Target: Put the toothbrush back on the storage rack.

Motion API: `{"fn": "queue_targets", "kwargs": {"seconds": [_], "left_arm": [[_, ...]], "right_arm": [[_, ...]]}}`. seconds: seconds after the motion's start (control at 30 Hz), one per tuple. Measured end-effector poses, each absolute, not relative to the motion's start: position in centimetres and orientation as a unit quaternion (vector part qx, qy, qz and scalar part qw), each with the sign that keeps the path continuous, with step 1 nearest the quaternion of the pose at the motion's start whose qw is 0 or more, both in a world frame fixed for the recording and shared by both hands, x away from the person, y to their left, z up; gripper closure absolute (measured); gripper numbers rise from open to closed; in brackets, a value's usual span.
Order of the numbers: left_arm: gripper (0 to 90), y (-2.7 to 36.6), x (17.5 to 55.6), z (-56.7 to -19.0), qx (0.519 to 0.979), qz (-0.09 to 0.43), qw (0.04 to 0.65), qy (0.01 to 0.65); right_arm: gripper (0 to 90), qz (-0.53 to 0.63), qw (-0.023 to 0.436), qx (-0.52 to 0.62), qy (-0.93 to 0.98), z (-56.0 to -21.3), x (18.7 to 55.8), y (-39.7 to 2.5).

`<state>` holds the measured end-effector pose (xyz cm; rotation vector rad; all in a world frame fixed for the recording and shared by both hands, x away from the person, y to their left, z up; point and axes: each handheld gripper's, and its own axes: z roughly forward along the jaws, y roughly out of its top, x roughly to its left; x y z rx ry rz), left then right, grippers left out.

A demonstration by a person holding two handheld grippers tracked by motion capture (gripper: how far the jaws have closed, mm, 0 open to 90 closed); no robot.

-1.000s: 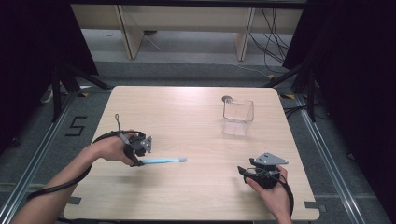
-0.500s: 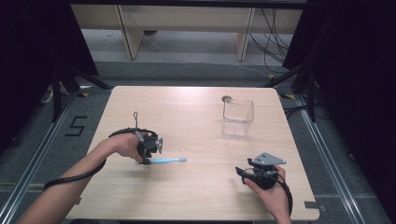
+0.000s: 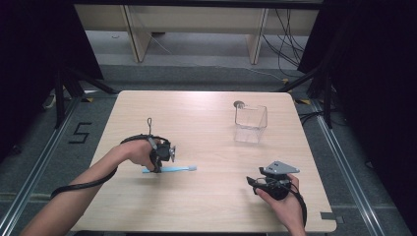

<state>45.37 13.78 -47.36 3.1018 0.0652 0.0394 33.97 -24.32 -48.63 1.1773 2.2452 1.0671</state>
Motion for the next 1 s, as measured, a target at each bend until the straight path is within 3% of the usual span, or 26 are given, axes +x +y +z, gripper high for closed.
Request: {"fn": "queue_targets", "kwargs": {"seconds": [1.0], "left_arm": [[78.3,13.16,45.52,-47.84,1.0,0.009,-0.002,-0.005]], "right_arm": [[38.8,0.375,0.189,0.413,0.808,-48.99,34.04,-24.06]]}}
